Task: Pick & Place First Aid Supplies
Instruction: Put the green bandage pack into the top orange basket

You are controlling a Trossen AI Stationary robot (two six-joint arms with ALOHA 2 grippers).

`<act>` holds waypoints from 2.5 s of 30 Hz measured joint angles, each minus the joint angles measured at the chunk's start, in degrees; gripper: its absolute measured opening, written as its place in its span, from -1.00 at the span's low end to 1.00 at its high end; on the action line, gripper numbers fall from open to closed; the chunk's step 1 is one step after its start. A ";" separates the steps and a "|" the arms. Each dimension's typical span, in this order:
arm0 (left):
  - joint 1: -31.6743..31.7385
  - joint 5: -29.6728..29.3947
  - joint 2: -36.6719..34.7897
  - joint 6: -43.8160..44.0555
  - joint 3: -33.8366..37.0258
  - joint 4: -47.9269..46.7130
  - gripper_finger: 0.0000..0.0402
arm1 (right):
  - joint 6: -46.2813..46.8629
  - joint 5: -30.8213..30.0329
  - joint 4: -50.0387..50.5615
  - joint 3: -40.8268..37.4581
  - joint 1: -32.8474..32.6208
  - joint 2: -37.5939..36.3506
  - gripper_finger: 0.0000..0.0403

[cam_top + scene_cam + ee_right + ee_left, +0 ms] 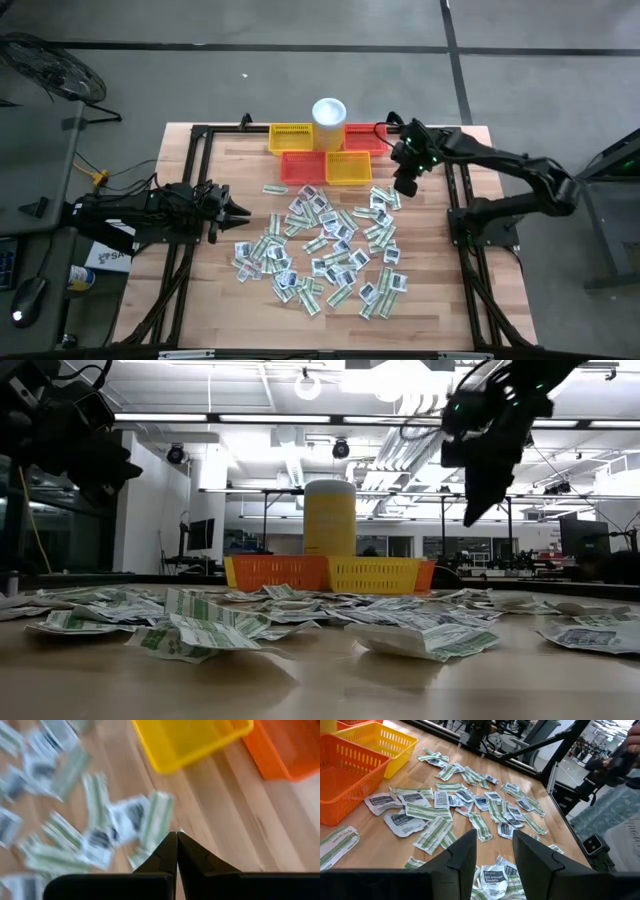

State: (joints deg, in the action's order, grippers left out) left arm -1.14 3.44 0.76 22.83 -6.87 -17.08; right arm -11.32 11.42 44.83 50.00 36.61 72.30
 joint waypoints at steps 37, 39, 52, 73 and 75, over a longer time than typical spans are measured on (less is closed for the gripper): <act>0.00 0.00 0.00 0.00 0.00 0.00 -0.37 | -28.79 -2.04 -1.76 2.60 1.78 25.50 -0.23; -0.01 0.00 0.01 0.00 0.00 0.00 -0.37 | -28.82 -1.95 -1.78 2.64 1.78 25.78 -0.26; -0.01 0.00 0.01 0.00 0.00 -0.01 -0.37 | -31.15 -2.66 -1.60 2.66 1.80 25.87 -0.70; 0.00 0.00 0.01 0.00 0.00 0.00 -0.37 | -17.75 -4.96 0.34 2.77 1.73 14.88 -1.00; 0.01 0.01 0.01 0.00 0.00 0.00 -0.37 | -14.36 -4.96 0.22 2.77 1.73 12.58 -1.00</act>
State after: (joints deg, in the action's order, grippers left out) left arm -1.13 3.45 0.77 22.83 -6.87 -17.08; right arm -25.68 6.46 45.05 52.77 38.35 84.88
